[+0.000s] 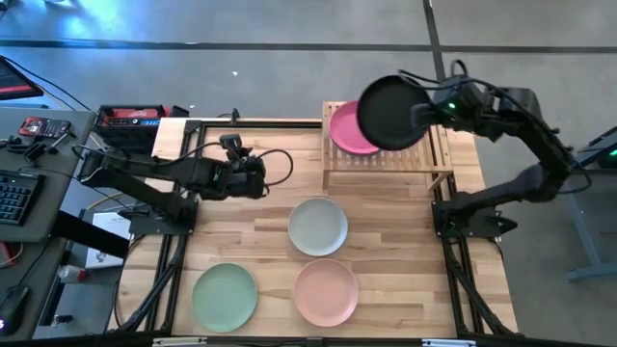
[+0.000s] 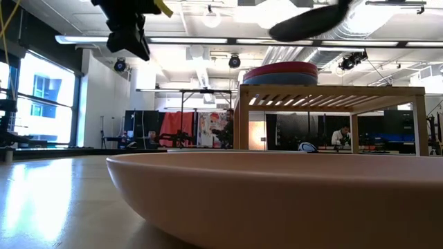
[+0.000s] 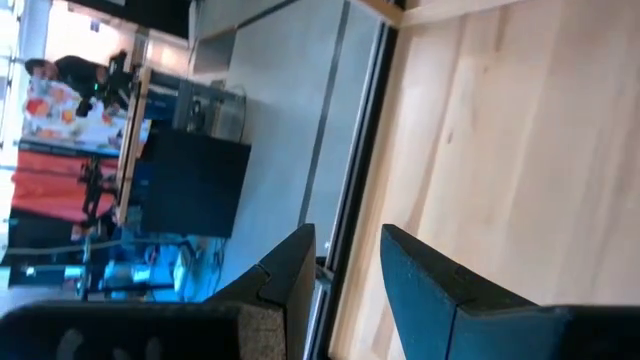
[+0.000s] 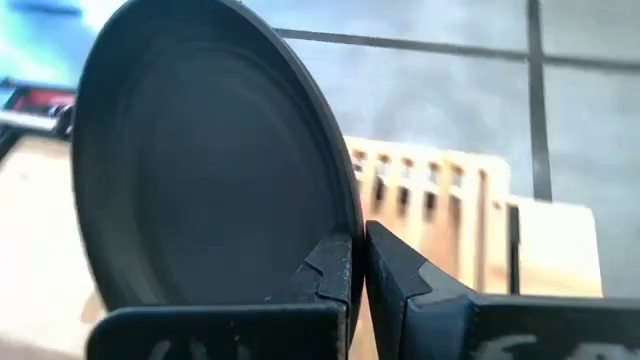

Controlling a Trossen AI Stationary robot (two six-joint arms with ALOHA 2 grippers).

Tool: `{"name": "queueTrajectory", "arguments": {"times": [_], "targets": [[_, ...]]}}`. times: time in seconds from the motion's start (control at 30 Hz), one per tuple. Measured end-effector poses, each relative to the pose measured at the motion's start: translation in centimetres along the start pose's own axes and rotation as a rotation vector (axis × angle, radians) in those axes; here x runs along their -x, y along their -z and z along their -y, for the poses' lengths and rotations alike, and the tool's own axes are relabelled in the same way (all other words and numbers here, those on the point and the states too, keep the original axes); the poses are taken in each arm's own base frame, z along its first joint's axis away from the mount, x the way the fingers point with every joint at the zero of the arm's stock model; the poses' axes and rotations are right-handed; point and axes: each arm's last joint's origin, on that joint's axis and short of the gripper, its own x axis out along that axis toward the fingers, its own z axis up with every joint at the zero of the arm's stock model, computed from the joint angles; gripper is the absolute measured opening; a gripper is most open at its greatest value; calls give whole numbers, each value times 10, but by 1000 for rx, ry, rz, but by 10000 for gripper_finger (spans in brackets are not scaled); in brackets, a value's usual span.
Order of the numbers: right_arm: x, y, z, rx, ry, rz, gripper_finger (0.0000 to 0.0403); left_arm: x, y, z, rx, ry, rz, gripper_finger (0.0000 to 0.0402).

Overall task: Place and stack plates onto a shelf
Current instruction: Put the black plate on the shelf

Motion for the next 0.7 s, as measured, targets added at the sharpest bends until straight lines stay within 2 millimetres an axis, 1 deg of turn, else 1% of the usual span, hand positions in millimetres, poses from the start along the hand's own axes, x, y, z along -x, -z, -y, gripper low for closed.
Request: {"name": "queueTrajectory", "arguments": {"times": [0.2,0.33,0.53,0.7], "targets": [[3,29,40,-183,35,2,0,-13,3,-9,35,-24,-55,106],[6,47,62,-305,52,30,0,-19,4,-13,52,-11,-79,106],[4,73,87,-512,83,81,0,-24,6,-17,66,-18,-100,106],[-8,94,96,-659,119,80,0,-27,7,-19,61,-22,-113,106]]}}
